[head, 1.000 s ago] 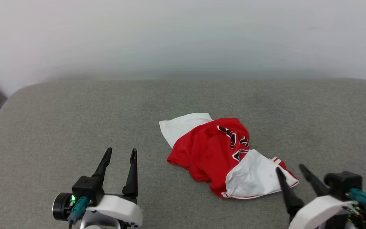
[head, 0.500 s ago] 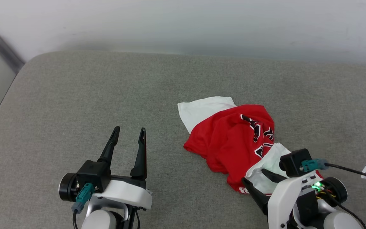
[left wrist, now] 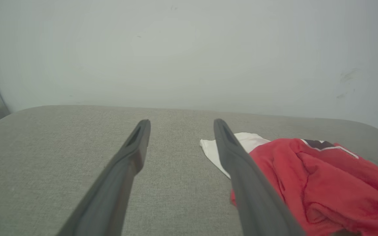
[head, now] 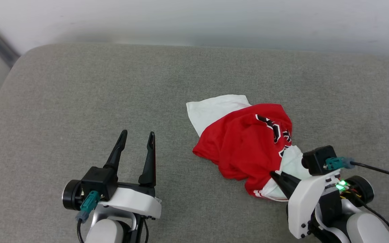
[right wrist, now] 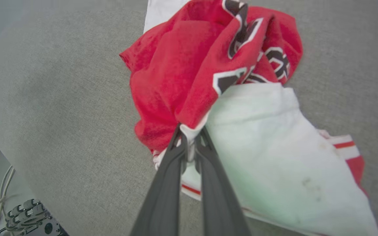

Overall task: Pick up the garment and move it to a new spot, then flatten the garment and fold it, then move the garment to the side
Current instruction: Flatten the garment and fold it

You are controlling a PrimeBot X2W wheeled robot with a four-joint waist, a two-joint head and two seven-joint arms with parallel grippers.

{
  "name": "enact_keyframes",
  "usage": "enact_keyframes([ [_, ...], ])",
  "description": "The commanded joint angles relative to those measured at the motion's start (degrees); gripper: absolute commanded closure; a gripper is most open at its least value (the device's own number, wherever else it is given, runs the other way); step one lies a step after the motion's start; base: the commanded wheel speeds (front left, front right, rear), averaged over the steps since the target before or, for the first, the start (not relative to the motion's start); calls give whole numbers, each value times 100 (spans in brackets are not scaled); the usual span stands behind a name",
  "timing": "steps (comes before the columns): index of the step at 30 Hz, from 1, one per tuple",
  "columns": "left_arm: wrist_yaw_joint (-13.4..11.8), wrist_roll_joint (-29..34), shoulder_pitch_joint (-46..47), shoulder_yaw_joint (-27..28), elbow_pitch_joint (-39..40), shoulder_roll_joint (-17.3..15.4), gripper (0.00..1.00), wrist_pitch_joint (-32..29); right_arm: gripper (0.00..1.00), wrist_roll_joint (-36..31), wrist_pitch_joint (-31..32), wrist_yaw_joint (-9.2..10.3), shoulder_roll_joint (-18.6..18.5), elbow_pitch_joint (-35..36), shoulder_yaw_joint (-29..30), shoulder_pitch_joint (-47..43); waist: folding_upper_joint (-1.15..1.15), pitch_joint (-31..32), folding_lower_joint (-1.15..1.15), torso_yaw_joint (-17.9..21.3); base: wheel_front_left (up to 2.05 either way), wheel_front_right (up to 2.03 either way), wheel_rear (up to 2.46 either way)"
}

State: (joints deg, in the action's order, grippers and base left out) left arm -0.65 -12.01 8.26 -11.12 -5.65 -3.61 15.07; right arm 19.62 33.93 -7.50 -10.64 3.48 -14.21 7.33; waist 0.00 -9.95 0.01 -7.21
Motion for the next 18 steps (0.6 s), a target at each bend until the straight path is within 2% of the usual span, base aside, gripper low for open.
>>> enact_keyframes([
  [1, 11, 34, 14, 16, -11, 3, 0, 15, 100, 20, -92, 2, 41, 62, 64, 80, 0, 54, -1, 74, 0, 0, 0],
  [6, 69, 86, -62, 86, -57, 18, 0, 15, 100, -88, -395, 2, 162, 242, 519, -89, 0, 179, -1, 292, 0, 0, 0],
  [10, 103, 103, -103, 146, -85, 20, 0, 15, 100, -178, -588, 2, 278, 333, 1112, -303, 0, 244, -1, 504, 0, 0, 0],
  [17, 156, 128, -89, 185, -129, 20, 0, 15, 100, -121, -888, 2, 549, -127, 2385, -741, 0, 263, -1, 779, 0, 0, 0],
  [18, 156, 128, -89, 185, -129, 20, 0, 15, 100, -121, -888, 2, 549, -127, 2385, -741, 0, 263, -1, 779, 0, 0, 0],
])
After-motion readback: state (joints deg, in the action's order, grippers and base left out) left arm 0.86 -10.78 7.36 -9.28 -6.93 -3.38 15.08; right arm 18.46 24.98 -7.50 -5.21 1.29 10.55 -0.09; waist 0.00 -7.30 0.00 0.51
